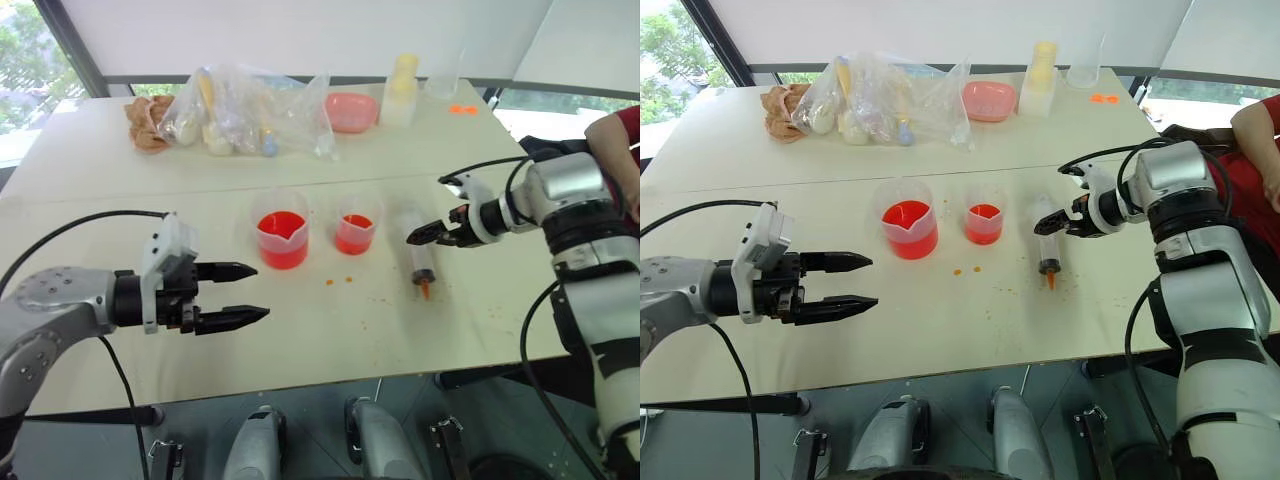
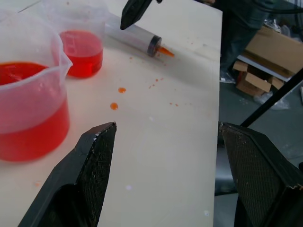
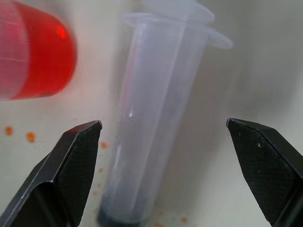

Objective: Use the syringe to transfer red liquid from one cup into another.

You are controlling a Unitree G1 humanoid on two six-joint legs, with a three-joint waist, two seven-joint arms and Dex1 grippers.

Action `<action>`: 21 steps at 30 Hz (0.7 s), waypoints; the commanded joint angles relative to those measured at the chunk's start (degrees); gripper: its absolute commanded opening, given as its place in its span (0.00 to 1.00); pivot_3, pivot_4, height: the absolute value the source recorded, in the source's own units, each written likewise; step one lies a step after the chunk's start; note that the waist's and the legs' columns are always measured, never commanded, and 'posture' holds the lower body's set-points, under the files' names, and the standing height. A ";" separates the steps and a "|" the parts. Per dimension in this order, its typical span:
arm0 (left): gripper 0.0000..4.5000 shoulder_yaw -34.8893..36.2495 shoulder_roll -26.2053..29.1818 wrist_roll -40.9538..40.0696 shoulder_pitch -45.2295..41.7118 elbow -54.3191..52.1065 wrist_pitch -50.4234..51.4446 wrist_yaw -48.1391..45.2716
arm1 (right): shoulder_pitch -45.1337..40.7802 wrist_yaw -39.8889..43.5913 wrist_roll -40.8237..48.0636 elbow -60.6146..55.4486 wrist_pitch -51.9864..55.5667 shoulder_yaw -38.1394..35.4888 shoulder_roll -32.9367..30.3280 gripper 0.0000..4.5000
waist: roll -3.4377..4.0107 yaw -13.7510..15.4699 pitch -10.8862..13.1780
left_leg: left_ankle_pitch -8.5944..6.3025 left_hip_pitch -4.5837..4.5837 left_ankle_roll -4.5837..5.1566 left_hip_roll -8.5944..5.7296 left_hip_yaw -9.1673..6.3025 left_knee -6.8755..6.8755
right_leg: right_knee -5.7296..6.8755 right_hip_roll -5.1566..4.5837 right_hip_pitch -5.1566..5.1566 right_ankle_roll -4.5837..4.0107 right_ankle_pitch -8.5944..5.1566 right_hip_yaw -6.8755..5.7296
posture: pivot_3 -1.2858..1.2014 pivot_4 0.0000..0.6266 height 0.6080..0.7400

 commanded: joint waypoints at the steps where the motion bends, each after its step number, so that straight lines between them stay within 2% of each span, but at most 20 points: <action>1: 0.82 1.13 -0.93 0.15 0.45 -2.81 -1.19 1.82 | -3.43 1.87 -6.15 8.22 -8.21 1.11 3.17 0.98 | -0.03 -0.08 -0.01 | 0.00 0.01 0.00 0.00 -0.01 0.00 | 0.02 0.01 0.00 0.00 0.00 0.00 | 0.52 0.24 1.00; 6: 0.82 0.56 -2.04 1.01 1.69 -4.02 -1.42 3.83 | -4.69 0.17 -12.58 16.94 -15.31 0.34 8.79 0.98 | -0.22 -0.42 -0.15 | 0.00 0.30 0.00 0.02 0.00 0.01 | 0.09 0.03 0.23 -0.02 0.01 0.00 | 0.52 0.24 1.00; 9: 0.82 0.57 -2.48 1.06 2.17 -4.56 -1.36 4.77 | -4.31 1.65 -15.18 18.58 -16.03 0.07 10.09 0.80 | -0.26 -0.30 -0.18 | 0.00 0.72 -0.01 0.02 -0.01 0.01 | 0.09 0.02 0.65 -0.22 -0.11 0.00 | 0.52 0.24 1.00; 13: 0.82 0.43 -2.78 1.08 2.28 -4.51 -1.30 5.42 | -4.38 0.78 -16.29 19.77 -14.86 -2.98 11.09 0.36 | -0.27 -0.24 -0.18 | 0.00 0.95 -0.01 0.02 -0.03 0.00 | 0.09 0.02 0.87 -0.23 -0.12 0.00 | 0.52 0.24 1.00; 14: 0.82 0.39 -2.76 1.17 2.25 -4.31 -1.36 5.36 | -4.52 0.48 -16.40 19.93 -14.39 -3.88 11.31 0.33 | -0.27 -0.27 -0.18 | 0.00 0.96 -0.01 0.02 -0.03 -0.01 | 0.09 0.02 0.87 -0.23 -0.12 0.00 | 0.52 0.24 1.00; 17: 0.82 0.12 -2.68 1.43 1.76 -3.62 -1.40 5.28 | -5.31 -0.09 -15.94 19.89 -12.32 -7.32 11.00 0.33 | -0.27 -0.34 -0.18 | 0.00 0.97 -0.01 0.02 -0.03 -0.04 | 0.09 0.03 0.87 -0.23 -0.12 0.00 | 0.52 0.24 1.00; 19: 0.82 1.64 -2.29 1.11 1.68 -2.06 -1.26 4.93 | -8.75 -2.56 -13.14 19.18 -10.30 -13.42 8.79 0.33 | -0.21 -0.30 -0.15 | 0.00 0.97 -0.01 0.03 -0.05 -0.06 | 0.10 0.05 0.86 -0.23 -0.12 0.00 | 0.52 0.24 1.00; 21: 0.82 4.29 -2.01 -0.25 1.59 -0.11 -0.65 4.83 | -11.90 -2.58 -12.22 16.25 -11.48 -16.53 6.43 0.33 | 0.02 -0.22 0.00 | 0.00 0.93 -0.01 0.02 -0.03 -0.07 | 0.11 0.03 0.82 -0.23 -0.12 0.00 | 0.52 0.24 1.00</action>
